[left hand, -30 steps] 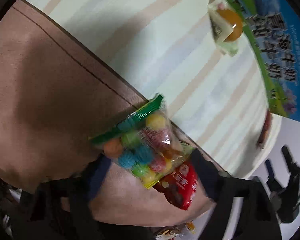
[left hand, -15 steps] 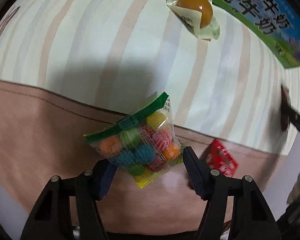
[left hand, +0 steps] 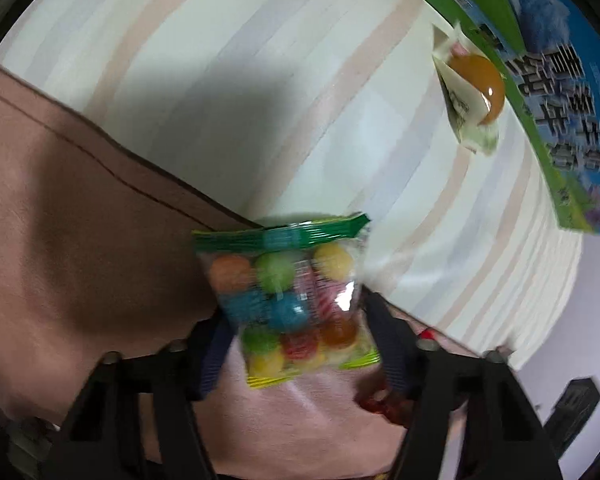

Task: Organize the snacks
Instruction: 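Grasp the clear gumball bag with the left tool while the right tool grasps the brown biscuit packet, then carry both packets into the box and open both tools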

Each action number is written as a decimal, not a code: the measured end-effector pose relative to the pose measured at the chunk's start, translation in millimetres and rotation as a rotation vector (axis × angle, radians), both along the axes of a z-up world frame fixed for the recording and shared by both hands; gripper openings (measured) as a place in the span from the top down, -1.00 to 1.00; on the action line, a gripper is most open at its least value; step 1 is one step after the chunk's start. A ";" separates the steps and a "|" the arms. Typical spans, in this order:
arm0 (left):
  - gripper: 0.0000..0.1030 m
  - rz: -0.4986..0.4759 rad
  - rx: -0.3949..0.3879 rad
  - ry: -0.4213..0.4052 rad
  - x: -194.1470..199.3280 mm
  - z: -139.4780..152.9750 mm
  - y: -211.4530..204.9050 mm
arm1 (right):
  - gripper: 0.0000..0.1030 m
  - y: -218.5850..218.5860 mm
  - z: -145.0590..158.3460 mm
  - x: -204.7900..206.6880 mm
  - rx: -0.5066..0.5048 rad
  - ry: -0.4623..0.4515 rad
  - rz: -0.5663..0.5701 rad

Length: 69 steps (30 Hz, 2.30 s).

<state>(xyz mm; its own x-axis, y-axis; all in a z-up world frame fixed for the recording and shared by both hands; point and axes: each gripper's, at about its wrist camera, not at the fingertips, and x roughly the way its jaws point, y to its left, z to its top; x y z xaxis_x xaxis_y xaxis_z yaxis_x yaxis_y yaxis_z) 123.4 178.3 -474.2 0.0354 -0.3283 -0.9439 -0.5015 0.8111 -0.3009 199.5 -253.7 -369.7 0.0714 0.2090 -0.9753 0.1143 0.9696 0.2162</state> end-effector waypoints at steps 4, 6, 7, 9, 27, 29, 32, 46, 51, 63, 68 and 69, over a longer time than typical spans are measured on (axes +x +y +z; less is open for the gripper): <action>0.06 -0.104 0.092 -0.033 -1.2 13.1 -15.7 | -0.18 3.7 -0.4 -5.3 -0.064 -0.034 0.023; 0.06 -0.150 0.135 -0.046 -1.1 21.5 -24.2 | -0.17 8.5 3.6 -10.6 -0.065 -0.049 0.040; 0.06 -0.168 0.154 -0.054 -2.8 26.3 -26.7 | -0.17 14.1 6.0 -12.3 -0.050 -0.052 0.039; 0.06 -0.193 0.164 -0.074 -5.7 36.6 -33.0 | -0.16 16.9 13.4 -12.8 -0.011 -0.058 0.029; 0.06 -0.343 0.112 -0.431 177.4 208.6 -52.8 | -0.16 18.5 185.1 154.0 0.165 -0.370 0.014; 0.06 -0.357 0.127 -0.433 205.4 215.1 -52.5 | -0.16 27.1 184.9 186.5 0.150 -0.365 0.011; 0.06 -0.372 0.139 -0.394 257.6 202.1 -57.0 | -0.16 34.1 179.9 234.8 0.106 -0.349 0.014; 0.03 -0.407 0.123 -0.208 373.2 120.9 -45.0 | -0.19 58.8 107.9 369.5 0.008 -0.192 -0.017; -0.53 -0.388 0.101 -0.215 381.3 111.3 -42.7 | -0.54 60.7 80.9 387.5 -0.016 -0.140 -0.017; -0.87 -0.426 0.174 -0.243 355.4 118.7 -48.3 | -0.88 68.0 86.7 368.2 -0.074 -0.156 0.027; -0.87 -0.442 0.222 -0.308 328.8 142.7 -52.7 | -0.88 63.4 98.0 348.4 -0.100 -0.174 0.039; -0.87 -0.441 0.229 -0.321 322.4 147.4 -52.2 | -0.88 63.0 101.4 344.2 -0.103 -0.182 0.042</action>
<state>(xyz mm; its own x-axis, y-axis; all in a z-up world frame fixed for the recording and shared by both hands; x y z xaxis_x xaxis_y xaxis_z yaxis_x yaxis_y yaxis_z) 445.8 126.0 -326.8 0.2371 -0.1661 -0.9572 -0.0147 0.9845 -0.1745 543.7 -190.7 -268.3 0.2419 0.1152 -0.9634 0.0417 0.9908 0.1289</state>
